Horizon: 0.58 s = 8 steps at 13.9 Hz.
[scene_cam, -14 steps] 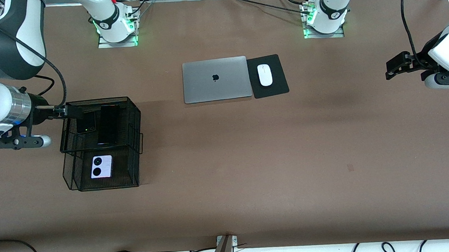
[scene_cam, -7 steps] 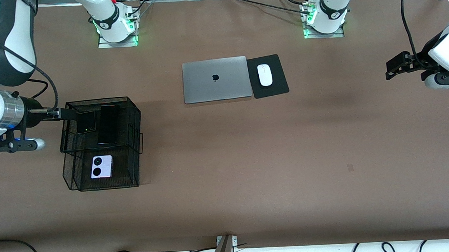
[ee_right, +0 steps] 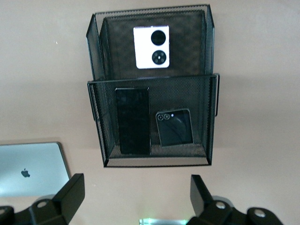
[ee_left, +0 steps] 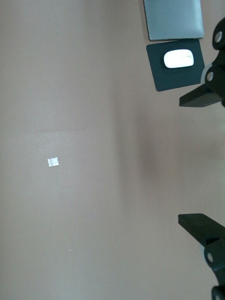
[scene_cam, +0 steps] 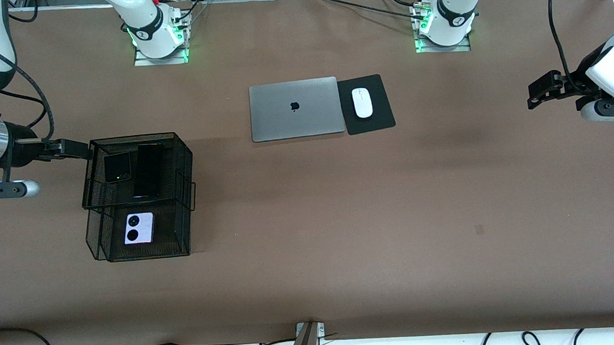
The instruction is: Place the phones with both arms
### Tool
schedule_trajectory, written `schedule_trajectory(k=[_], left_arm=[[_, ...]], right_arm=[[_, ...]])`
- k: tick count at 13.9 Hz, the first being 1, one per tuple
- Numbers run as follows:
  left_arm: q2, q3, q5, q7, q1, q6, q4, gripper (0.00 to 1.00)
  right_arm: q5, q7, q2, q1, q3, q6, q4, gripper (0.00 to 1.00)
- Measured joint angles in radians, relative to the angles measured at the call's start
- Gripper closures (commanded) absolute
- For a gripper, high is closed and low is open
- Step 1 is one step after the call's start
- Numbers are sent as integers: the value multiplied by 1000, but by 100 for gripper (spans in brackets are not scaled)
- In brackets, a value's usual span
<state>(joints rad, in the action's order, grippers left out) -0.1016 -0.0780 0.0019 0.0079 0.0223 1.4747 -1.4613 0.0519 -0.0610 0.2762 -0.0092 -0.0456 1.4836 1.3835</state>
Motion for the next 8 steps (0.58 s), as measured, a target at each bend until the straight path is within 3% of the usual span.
schedule_trajectory(k=[4,8], left_arm=[[0,0,0,0,0,0,0,0],[0,0,0,0,0,0,0,0]], right_arm=[[-26,-19,-146,-29,-59,158,235,0],[-36,-67,-167,-29,-67,163,245,0]])
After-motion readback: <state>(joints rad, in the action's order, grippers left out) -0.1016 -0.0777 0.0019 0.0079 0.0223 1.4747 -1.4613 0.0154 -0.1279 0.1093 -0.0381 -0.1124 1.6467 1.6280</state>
